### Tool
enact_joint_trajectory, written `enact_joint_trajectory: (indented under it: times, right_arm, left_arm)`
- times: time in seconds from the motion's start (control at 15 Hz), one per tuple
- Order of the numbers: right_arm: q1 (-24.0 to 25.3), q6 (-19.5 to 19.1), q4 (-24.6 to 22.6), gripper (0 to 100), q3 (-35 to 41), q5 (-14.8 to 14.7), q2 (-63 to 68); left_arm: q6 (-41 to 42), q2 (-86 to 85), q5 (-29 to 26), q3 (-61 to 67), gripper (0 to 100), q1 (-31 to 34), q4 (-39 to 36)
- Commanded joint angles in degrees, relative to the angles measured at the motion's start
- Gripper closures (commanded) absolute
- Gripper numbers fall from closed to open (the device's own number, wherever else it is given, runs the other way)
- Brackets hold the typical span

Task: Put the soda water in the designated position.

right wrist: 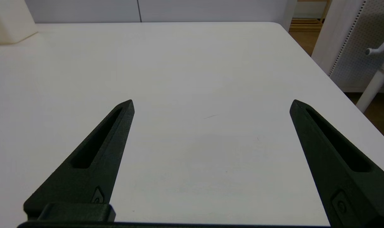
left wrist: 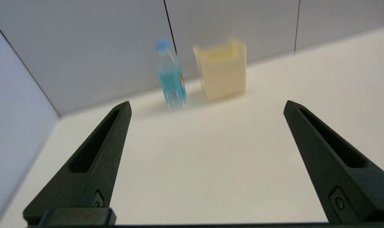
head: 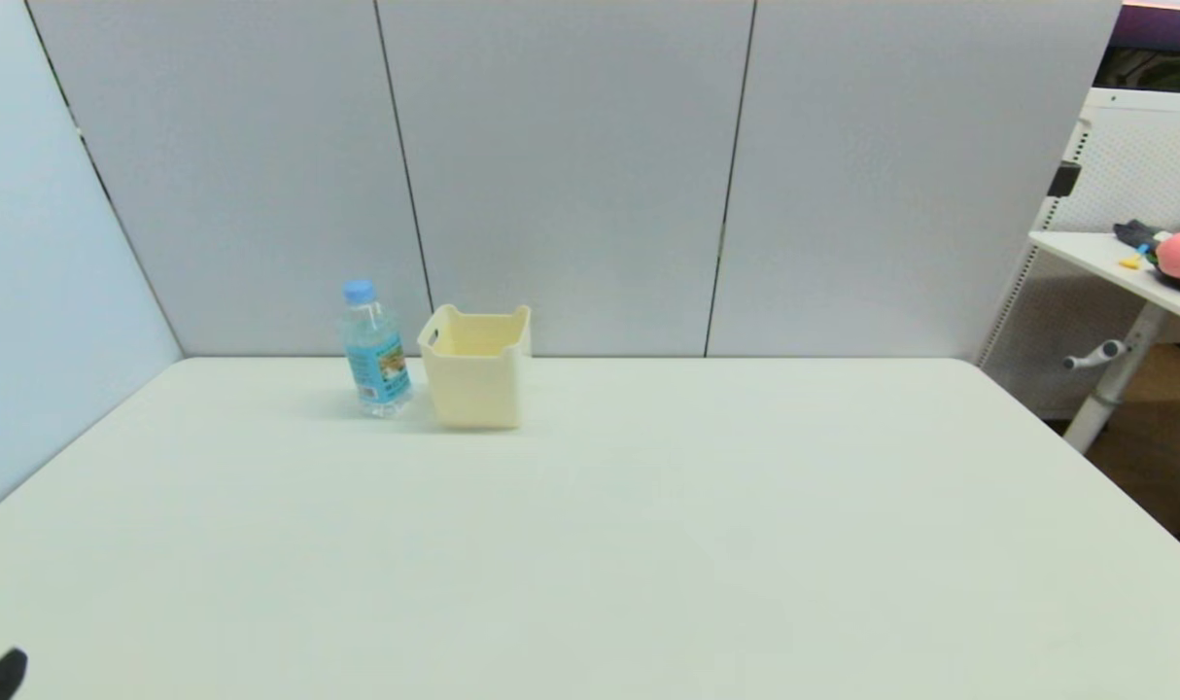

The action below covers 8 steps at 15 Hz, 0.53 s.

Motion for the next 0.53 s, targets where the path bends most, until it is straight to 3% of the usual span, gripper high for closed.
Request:
enact_joint_trajectory:
  times: [0.07,0.2,0.33,0.53]
  right_arm:
    - [0.0,-0.01,0.0,0,0.0,0.0,0.07]
    - [0.0,-0.01,0.0,0,0.0,0.0,0.07]
    - [0.0,-0.01,0.0,0,0.0,0.0,0.07]
    - [0.0,-0.01,0.0,0,0.0,0.0,0.07]
  left_arm:
    - [1.09,-15.35,9.53,9.99,0,-0.68,5.59]
    - [2.14,-18.25,17.27,15.44,0,-1.12,4.71]
    - [1.44,-18.25,16.48,18.61,0,-1.12,0.58]
    - [-0.32,-18.25,14.02,18.52,0,-1.12,3.83]
